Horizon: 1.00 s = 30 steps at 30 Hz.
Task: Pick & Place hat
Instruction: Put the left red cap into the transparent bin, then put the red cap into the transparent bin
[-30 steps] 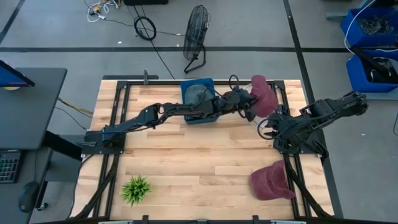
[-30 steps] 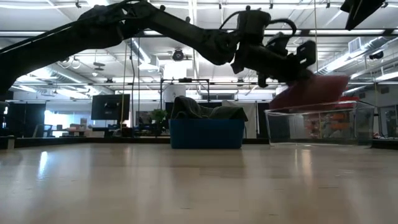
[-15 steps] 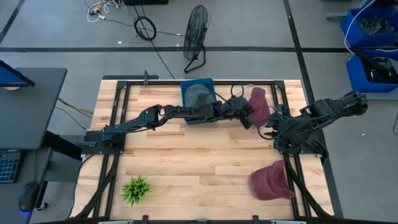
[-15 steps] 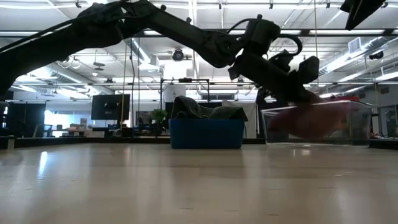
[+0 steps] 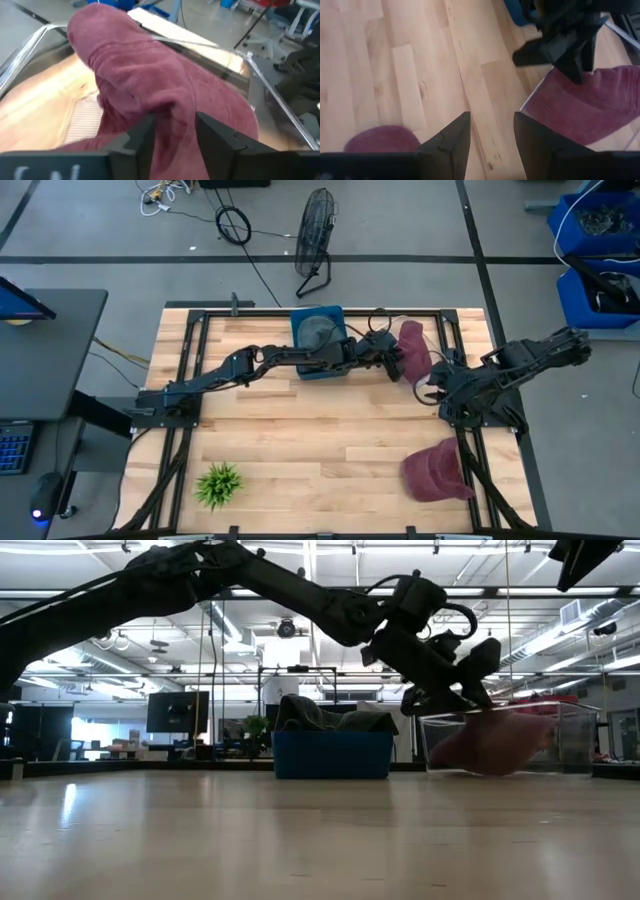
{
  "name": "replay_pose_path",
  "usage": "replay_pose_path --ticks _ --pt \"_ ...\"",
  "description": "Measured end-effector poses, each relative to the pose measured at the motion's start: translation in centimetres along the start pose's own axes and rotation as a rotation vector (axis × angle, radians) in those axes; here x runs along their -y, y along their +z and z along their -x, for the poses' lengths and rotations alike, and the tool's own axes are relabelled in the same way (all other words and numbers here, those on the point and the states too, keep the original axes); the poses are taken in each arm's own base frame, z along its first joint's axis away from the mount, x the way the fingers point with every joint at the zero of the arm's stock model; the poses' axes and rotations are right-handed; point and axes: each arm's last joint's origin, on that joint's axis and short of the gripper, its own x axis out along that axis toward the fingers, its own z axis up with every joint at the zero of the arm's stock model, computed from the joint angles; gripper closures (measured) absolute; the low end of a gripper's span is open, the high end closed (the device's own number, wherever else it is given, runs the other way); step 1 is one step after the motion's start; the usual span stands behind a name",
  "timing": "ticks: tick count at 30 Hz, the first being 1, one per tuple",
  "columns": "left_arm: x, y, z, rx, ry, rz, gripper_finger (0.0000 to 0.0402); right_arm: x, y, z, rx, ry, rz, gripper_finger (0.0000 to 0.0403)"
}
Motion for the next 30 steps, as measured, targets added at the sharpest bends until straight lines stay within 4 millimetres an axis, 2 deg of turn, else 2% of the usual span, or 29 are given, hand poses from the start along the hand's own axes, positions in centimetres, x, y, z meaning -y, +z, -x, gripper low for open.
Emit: replay_pose_path --ticks 5,9,14,17,20,26,30 --pt "1.6 2.3 2.2 -0.005 -0.037 -0.012 0.0226 -0.2 0.1 -0.6 -0.043 -0.041 -0.005 0.0250" --pt "3.0 5.4 5.9 -0.048 -0.041 -0.046 0.0226 -0.6 0.4 -0.9 -0.051 -0.043 0.055 0.0250" --pt "4.5 7.5 10.2 -0.151 -0.028 -0.133 0.0241 -1.0 0.8 -1.4 -0.057 -0.047 0.071 0.0250" --pt "5.6 9.1 13.5 -0.166 -0.014 -0.190 0.0251 -1.4 1.1 -1.8 -0.061 -0.047 0.044 0.0250" --pt "6.4 10.1 16.8 -0.208 0.039 -0.237 0.0261 -1.8 1.0 -2.4 -0.163 -0.003 -0.008 0.0250" --pt "7.7 11.7 23.4 -0.215 0.195 -0.320 0.0273 -3.5 0.2 -2.9 -0.424 0.121 -0.250 0.0250" --pt "8.6 11.9 25.9 -0.180 0.300 -0.370 0.0275 -5.2 -0.6 -2.9 -0.554 0.147 -0.347 0.0250"
